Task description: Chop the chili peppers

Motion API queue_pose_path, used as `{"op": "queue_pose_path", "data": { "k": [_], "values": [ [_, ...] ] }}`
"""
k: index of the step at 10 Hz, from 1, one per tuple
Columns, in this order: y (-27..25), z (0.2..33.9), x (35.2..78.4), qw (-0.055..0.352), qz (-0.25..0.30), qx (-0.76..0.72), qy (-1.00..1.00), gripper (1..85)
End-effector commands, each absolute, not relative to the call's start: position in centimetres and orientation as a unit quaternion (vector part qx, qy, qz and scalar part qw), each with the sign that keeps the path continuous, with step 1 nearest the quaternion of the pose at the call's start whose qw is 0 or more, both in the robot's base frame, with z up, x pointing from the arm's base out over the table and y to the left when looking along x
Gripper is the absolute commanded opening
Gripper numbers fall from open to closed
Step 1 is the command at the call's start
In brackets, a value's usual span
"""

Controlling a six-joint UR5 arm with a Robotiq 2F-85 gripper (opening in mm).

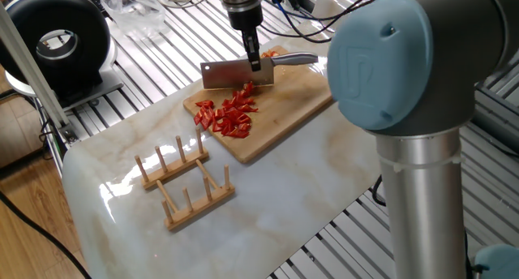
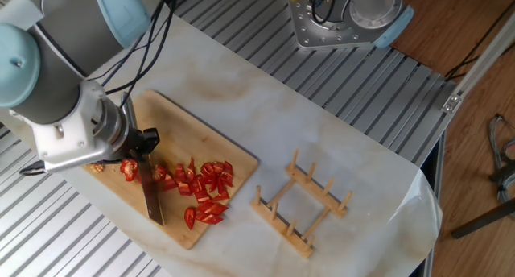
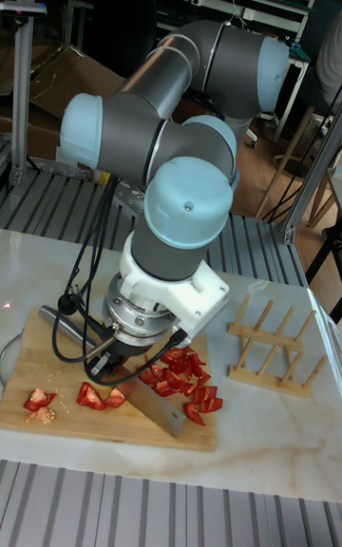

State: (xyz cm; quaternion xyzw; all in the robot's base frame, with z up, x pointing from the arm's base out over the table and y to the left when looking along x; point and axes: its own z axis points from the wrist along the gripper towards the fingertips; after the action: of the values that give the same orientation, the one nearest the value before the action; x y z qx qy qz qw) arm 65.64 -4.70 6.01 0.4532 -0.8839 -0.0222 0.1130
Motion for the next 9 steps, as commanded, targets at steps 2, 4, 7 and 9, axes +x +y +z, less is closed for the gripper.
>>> {"op": "queue_pose_path", "data": {
  "k": [2, 4, 7, 9],
  "values": [
    [-4.5, 6.3, 66.2, 0.118, -0.027, 0.428, -0.896, 1.3],
    [-4.4, 6.6, 66.5, 0.122, -0.015, 0.422, -0.898, 1.3],
    [-4.8, 6.7, 65.6, 0.122, -0.022, 0.407, -0.905, 1.3],
    [-4.7, 7.5, 65.1, 0.128, -0.009, 0.401, -0.907, 1.3]
  ]
}}
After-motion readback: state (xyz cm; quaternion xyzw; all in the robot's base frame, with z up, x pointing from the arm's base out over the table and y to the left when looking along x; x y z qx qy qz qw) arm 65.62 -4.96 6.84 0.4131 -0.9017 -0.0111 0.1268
